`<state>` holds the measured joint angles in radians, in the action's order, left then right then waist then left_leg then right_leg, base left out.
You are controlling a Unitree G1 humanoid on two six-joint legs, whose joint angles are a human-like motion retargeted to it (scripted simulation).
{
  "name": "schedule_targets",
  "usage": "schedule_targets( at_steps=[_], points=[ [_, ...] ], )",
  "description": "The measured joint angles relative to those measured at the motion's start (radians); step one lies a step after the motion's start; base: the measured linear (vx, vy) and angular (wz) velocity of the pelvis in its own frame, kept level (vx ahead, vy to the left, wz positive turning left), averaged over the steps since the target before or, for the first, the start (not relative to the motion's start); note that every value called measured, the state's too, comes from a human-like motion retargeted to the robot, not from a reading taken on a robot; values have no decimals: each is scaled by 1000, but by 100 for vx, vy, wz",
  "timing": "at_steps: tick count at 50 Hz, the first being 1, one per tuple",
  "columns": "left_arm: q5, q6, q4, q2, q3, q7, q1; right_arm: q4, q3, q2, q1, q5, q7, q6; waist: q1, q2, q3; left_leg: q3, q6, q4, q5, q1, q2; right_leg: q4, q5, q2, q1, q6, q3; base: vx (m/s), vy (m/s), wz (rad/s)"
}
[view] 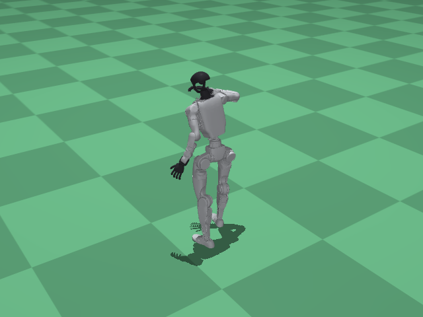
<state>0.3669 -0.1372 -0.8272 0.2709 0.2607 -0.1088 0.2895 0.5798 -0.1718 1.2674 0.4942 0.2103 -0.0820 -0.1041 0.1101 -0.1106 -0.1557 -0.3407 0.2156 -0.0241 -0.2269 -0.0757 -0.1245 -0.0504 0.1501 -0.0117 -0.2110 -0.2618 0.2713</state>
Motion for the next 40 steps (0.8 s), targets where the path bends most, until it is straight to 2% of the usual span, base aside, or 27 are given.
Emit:
schedule_targets(
  at_steps=[2,3,4,6,9,12,14,18,20,23,26,31,37,40],
  points=[
    [74,13,-12,-14,33,-63,58,-6,190,-146,-354,579,-81,-40,0,4,2,9,-15,-36,-2,11,-6,12,-30,-5,10,0,2,33,-6,26],
    [97,5,-6,-25,54,-90,91,-30,249,-197,-475,680,-132,-94,-1,7,1,11,-27,-61,2,19,-8,20,-44,-9,15,0,1,31,-9,20],
    [114,-2,6,-36,75,-111,123,-64,299,-232,-574,689,-161,-120,-2,7,-2,11,-45,-94,7,31,-8,27,-57,-16,19,0,-2,29,-10,13],
    [136,-16,44,-51,109,-140,183,-145,376,-276,-726,577,-197,-129,1,1,-10,11,-90,-184,21,68,-3,44,-80,-35,24,0,-12,27,-9,4],
    [137,-31,110,-49,132,-154,239,-279,422,-299,-855,320,-217,-78,10,-13,-19,7,-162,-372,37,158,1,67,-106,-68,27,0,-30,23,-5,-6],
    [96,-38,173,-15,115,-143,238,-391,390,-293,-887,95,-183,-13,24,-16,-15,-2,-204,-544,35,266,-5,84,-126,-90,21,0,-44,18,0,-13],
    [55,-46,212,26,79,-138,197,-439,329,-281,-857,6,-157,11,38,-14,-7,-18,-210,-584,27,316,-7,89,-135,-99,20,0,-53,15,1,-17],
    [-31,-83,301,132,-56,-170,5,-506,129,-266,-659,-112,-147,11,66,-18,9,-69,-181,-434,35,348,21,91,-148,-115,19,0,-65,13,1,-14],
    [-74,-113,352,189,-148,-207,-142,-541,-4,-277,-492,-163,-161,-6,76,-17,13,-89,-143,-241,90,313,49,90,-154,-115,31,0,-67,14,4,-14],
    [-145,-167,455,262,-310,-254,-380,-574,-176,-323,-254,-228,-182,-35,86,17,38,-90,-70,0,185,257,51,84,-169,-83,74,0,-65,18,13,-14],
    [-217,-213,563,307,-485,-301,-659,-623,-329,-395,-1,-299,-223,-57,74,45,60,-71,-23,109,238,211,50,84,-195,-72,132,0,-62,23,23,4],
    [-301,-256,734,341,-769,-346,-1160,-658,-512,-486,382,-429,-320,-65,20,34,104,-52,-42,111,205,143,96,140,-245,-137,200,7,-51,28,29,28],
    [-386,-267,841,383,-1046,-317,-1737,-630,-691,-486,843,-531,-377,-75,-32,47,167,-75,-34,94,155,77,66,366,-226,-142,137,104,-68,26,16,-1],
    [-431,-257,843,407,-1175,-310,-1982,-620,-793,-452,1069,-555,-408,-76,-51,58,198,-78,-24,71,128,66,47,510,-210,-142,65,123,-90,25,12,-12]
  ],
)
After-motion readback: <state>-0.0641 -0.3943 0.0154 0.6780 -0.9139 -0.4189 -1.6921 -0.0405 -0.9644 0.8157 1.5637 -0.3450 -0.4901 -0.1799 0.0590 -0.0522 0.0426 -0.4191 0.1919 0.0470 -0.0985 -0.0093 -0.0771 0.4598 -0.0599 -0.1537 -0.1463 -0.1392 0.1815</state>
